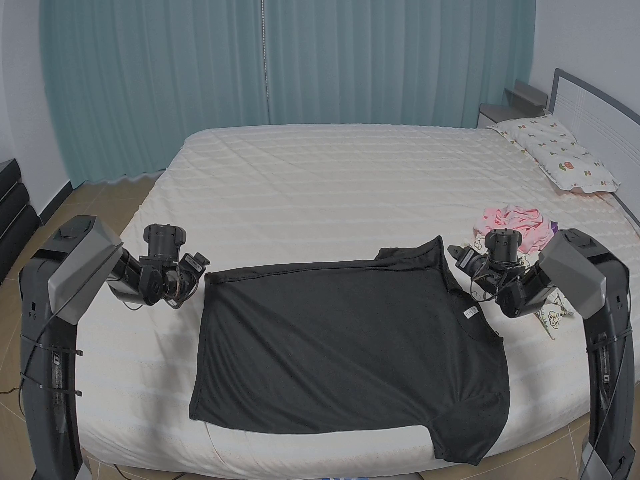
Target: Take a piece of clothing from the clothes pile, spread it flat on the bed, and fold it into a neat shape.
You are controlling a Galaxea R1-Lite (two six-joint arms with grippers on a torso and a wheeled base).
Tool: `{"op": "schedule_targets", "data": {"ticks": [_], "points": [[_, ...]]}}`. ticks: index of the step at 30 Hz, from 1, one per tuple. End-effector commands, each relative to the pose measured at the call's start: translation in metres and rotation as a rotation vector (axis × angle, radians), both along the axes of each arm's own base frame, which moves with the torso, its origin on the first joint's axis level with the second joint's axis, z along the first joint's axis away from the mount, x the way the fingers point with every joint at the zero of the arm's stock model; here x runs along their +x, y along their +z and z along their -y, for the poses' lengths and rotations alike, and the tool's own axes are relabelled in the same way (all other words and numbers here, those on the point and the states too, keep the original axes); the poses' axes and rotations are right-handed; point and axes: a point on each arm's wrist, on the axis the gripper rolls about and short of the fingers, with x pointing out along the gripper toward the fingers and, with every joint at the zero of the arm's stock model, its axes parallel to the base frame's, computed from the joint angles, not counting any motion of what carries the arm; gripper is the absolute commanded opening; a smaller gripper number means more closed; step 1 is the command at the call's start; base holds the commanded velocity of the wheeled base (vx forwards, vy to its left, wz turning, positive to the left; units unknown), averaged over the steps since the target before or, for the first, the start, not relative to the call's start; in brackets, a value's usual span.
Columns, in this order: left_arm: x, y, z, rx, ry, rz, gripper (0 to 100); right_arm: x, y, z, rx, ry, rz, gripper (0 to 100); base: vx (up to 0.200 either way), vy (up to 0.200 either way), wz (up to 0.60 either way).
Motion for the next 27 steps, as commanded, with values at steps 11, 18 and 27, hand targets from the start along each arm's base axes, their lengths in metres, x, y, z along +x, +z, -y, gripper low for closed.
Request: {"op": "schedule_targets", "data": {"ticks": [11, 18, 27], "points": [[-0.151, 0.000, 0.020, -0.017, -0.156, -0.118, 100, -0.148, 0.051, 0.012, 0.177, -0.016, -0.049, 100, -0.164, 0.000, 0.00], [-0.159, -0.011, 0.033, -0.007, -0.202, -0.164, 100, -0.169, 0.036, 0.012, 0.231, -0.014, -0.076, 100, 0.000, 0.000, 0.00], [-0.149, -0.029, 0.041, 0.033, -0.187, -0.188, 100, -0.170, 0.020, 0.020, 0.272, -0.003, -0.087, 100, 0.000, 0.000, 0.00]]}}
